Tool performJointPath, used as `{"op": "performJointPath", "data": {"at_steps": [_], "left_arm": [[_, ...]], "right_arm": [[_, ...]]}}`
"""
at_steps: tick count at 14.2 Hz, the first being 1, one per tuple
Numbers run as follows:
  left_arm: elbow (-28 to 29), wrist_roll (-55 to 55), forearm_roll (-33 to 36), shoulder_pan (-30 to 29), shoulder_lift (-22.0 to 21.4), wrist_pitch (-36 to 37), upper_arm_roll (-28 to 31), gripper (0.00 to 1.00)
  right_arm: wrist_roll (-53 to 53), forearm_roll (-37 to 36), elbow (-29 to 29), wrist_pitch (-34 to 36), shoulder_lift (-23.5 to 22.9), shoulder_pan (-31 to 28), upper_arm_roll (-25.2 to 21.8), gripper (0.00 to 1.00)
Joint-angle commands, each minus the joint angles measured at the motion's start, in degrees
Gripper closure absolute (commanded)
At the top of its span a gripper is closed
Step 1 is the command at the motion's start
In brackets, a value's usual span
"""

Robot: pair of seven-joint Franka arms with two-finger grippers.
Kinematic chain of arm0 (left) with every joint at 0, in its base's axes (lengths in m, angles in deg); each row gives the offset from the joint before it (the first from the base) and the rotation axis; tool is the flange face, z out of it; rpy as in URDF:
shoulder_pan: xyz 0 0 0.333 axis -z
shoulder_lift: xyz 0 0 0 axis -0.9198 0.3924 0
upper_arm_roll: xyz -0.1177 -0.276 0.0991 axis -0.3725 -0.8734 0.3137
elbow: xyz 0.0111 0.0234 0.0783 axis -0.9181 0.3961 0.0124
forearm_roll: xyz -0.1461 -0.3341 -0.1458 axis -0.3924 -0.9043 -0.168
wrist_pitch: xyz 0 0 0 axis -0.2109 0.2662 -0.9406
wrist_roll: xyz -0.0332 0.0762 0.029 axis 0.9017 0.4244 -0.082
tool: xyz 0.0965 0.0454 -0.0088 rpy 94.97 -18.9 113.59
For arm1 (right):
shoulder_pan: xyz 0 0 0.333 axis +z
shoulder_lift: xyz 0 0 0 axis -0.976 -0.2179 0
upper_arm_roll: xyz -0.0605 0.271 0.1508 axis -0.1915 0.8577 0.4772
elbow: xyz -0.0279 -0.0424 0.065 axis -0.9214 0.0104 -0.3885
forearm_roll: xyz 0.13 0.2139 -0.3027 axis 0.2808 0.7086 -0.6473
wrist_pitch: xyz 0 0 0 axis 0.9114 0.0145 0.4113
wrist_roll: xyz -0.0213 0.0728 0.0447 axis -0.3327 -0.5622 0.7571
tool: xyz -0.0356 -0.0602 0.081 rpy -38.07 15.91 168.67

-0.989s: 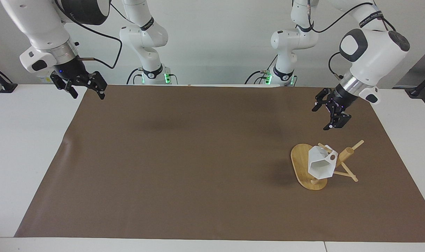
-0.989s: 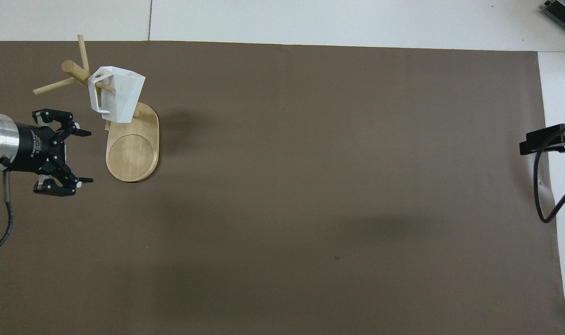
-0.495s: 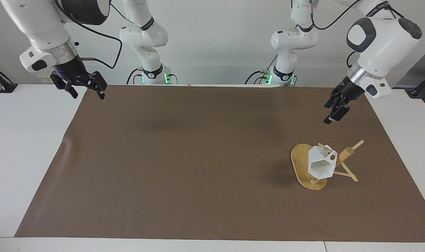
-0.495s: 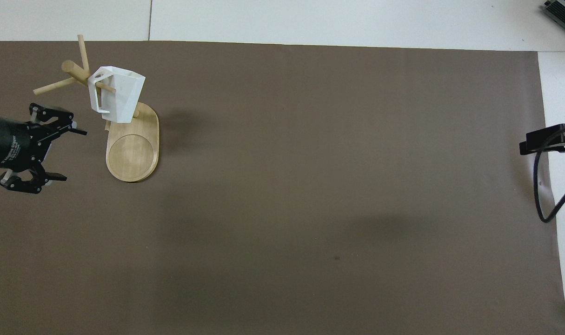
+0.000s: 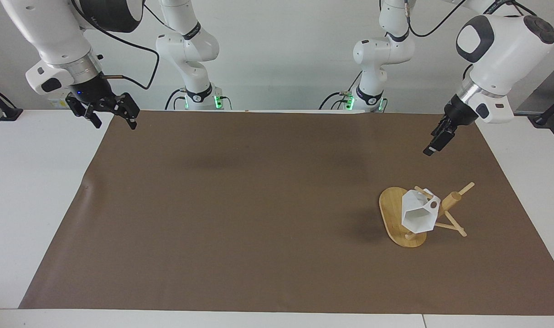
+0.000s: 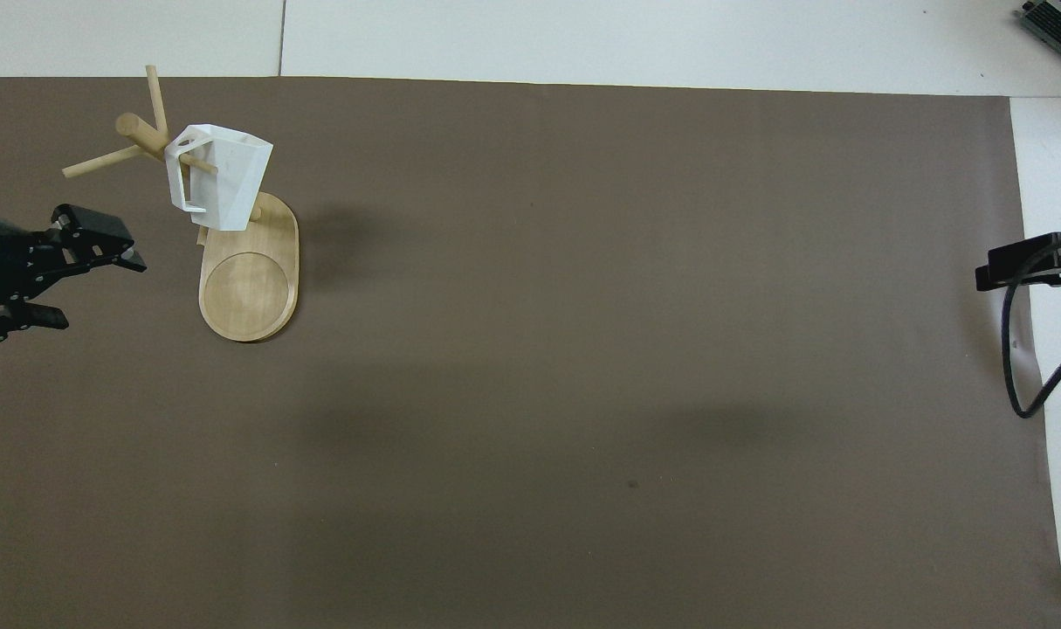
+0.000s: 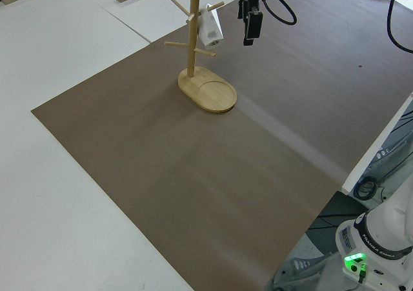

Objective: Hang cup on rack

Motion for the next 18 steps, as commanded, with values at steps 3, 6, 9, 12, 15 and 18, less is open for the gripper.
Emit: {"op": "performJointPath", "data": {"at_steps": [3,6,9,12,15,18], "left_arm": [[-5.3,17.9,2.3,3.0,1.3,5.1,3.2,0.0],[-7.3,23.8,2.3,4.3,1.3,7.7,4.8,0.0],[-10.2,26.1,3.0,6.9,1.5,10.7,7.8,0.0],[-12.0,29.1,5.3,7.1,1.3,13.8,7.7,0.0],[-12.1,31.2,5.2,7.1,0.3,14.5,6.8,0.0],[-11.5,31.2,5.1,7.0,-1.8,16.6,4.9,0.0]], "right_arm": [[0.7,-0.2,-0.9,0.6,1.0,0.1,0.1,0.0],[0.7,-0.2,-0.9,0.6,1.0,0.1,0.1,0.0],[0.7,-0.2,-0.9,0.6,1.0,0.1,0.1,0.0],[0.7,-0.2,-0.9,0.6,1.0,0.1,0.1,0.0],[0.7,-0.2,-0.9,0.6,1.0,0.1,0.1,0.0],[0.7,-0.2,-0.9,0.6,1.0,0.1,0.1,0.0]]}}
